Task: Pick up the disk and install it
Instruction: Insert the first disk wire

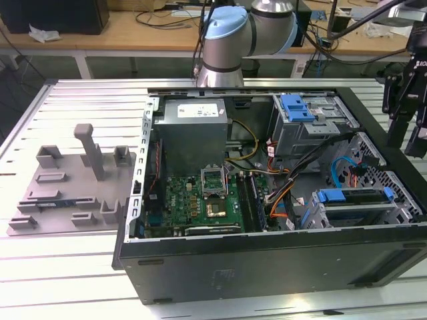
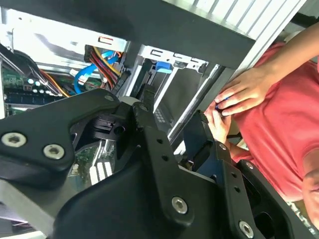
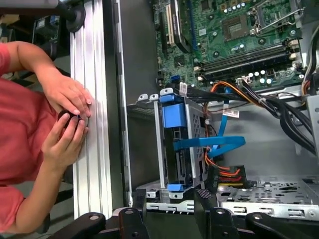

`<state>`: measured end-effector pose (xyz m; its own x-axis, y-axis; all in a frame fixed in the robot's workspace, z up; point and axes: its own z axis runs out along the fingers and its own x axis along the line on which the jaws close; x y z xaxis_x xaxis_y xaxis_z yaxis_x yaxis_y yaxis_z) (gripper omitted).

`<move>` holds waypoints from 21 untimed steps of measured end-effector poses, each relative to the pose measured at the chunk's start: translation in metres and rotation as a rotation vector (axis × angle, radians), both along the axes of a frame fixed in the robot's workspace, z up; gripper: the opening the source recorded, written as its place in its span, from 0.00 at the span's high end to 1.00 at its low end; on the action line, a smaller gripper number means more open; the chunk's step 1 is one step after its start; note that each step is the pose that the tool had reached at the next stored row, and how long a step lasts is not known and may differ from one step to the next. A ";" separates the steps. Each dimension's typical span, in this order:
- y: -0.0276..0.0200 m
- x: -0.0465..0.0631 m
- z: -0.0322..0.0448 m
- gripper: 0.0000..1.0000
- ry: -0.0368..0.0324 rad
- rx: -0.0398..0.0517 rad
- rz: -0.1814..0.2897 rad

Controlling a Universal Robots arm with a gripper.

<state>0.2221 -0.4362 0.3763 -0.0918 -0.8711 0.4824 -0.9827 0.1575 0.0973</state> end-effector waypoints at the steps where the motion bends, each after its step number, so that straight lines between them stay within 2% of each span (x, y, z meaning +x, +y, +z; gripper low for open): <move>1: 0.0001 0.002 -0.0010 0.49 0.0000 0.0001 -0.009; 8: 0.0013 0.008 -0.0078 0.49 0.0000 -0.0001 -0.070; 11: 0.0059 0.008 -0.0126 0.49 0.0000 0.0000 -0.078; 15: 0.0169 0.008 -0.0212 0.49 0.0000 -0.0006 -0.086; 21: 0.0192 0.000 -0.0271 0.49 -0.0023 -0.0054 -0.108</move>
